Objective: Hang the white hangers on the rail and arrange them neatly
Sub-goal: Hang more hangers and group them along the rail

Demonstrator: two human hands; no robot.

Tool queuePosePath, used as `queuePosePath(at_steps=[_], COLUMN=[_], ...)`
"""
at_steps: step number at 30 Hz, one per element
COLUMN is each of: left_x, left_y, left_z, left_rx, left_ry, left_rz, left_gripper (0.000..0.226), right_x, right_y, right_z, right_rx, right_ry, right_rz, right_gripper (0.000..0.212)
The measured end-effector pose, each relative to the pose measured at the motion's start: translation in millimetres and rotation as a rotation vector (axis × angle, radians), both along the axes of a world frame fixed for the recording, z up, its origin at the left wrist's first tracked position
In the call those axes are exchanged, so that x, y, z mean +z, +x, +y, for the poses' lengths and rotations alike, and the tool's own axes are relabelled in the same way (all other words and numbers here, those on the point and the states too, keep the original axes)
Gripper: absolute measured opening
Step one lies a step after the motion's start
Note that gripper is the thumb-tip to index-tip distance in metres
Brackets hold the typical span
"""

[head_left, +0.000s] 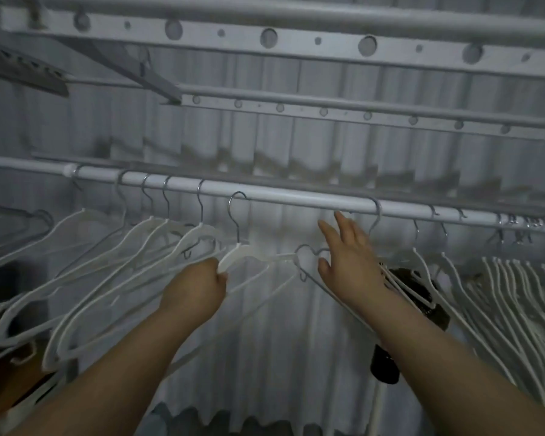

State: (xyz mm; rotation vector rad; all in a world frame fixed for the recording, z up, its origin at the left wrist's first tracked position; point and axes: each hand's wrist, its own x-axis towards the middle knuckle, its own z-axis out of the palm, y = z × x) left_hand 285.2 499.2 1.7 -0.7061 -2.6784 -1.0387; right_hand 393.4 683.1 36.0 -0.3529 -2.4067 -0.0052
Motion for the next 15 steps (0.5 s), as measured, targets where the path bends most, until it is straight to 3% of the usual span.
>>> queuePosePath(at_steps=[5, 9, 15], left_x=[6.0, 9.2, 10.8], left_y=[-39.3, -60.3, -73.9], left_z=[0.0, -0.9, 4.6], left_rx=[0.022, 0.019, 0.045], left_ry=[0.049, 0.065, 0.021], left_rz=[0.073, 0.071, 0.114], left_gripper=[0.020, 0.021, 0.022], right_x=[7.8, 16.8, 12.3], right_y=[-50.3, -56.5, -65.2], right_z=[18.1, 21.8, 29.3], right_rx=[-0.097, -0.147, -0.182], right_ry=[0.235, 0.153, 0.253], right_rz=[0.184, 0.229, 0.261], right_gripper=[0.067, 0.064, 0.067])
